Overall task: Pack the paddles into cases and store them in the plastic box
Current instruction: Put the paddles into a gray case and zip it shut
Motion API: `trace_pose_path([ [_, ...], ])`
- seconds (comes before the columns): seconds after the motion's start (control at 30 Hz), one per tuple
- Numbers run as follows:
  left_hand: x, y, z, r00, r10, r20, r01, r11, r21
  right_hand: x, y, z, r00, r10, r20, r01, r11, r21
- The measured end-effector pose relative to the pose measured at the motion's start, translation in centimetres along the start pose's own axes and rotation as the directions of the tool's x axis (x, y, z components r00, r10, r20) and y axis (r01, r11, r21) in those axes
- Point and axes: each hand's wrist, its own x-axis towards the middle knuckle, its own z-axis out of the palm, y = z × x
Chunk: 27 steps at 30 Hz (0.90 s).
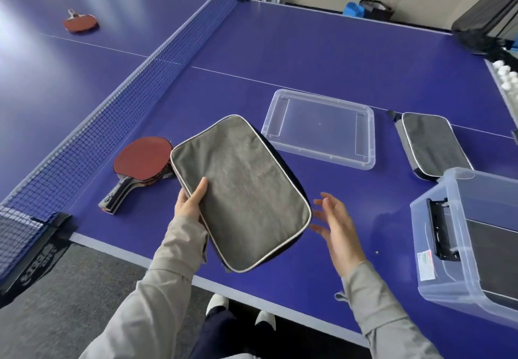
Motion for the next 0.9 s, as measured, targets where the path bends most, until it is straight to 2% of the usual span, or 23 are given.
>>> trace_pose_path([
  [0.1,0.8,-0.4,0.2,0.985,-0.073,0.156,0.069,0.997,0.029,0.5,-1.4,0.4,0.959,0.123,0.254,-0.135,0.991,0.027],
  [0.17,1.7,-0.4,0.3,0.971,-0.109,0.213,0.103,0.994,0.041,-0.1,-1.6,1.5,0.925,0.183,0.333,-0.194,0.981,0.001],
  [0.23,2.7,-0.4,0.4,0.966,-0.137,0.220,0.120,0.989,0.090,-0.8,-1.4,2.8,0.924,0.217,0.314,-0.245,0.968,0.051],
  [0.33,3.8,-0.4,0.8,0.986,-0.067,0.150,0.020,0.955,0.296,-1.3,-0.8,4.7,0.974,0.157,0.166,-0.161,0.987,0.012],
  [0.4,4.2,-0.1,1.0,0.990,-0.005,0.142,-0.070,0.852,0.519,-1.6,-0.7,6.6,0.993,0.047,0.110,-0.035,0.993,-0.112],
  [0.47,3.4,0.2,1.3,0.967,-0.024,0.254,-0.151,0.751,0.643,-1.9,-0.4,8.5,0.991,-0.068,0.117,0.093,0.970,-0.224],
  [0.53,1.9,0.2,1.4,0.907,-0.128,0.402,-0.174,0.753,0.634,-2.0,0.1,10.6,0.984,-0.139,0.107,0.166,0.937,-0.308],
  [0.6,0.7,0.2,1.4,0.848,-0.209,0.488,-0.142,0.796,0.588,-2.2,0.9,12.3,0.978,-0.194,0.077,0.208,0.912,-0.355],
  [0.67,0.5,0.4,1.1,0.825,-0.216,0.522,-0.148,0.809,0.568,-2.4,1.6,13.7,0.979,-0.200,0.027,0.196,0.909,-0.367],
  [0.9,2.3,2.0,-0.6,0.769,-0.295,0.567,-0.178,0.754,0.632,-3.0,3.7,17.3,0.977,-0.199,-0.078,0.155,0.911,-0.381],
])
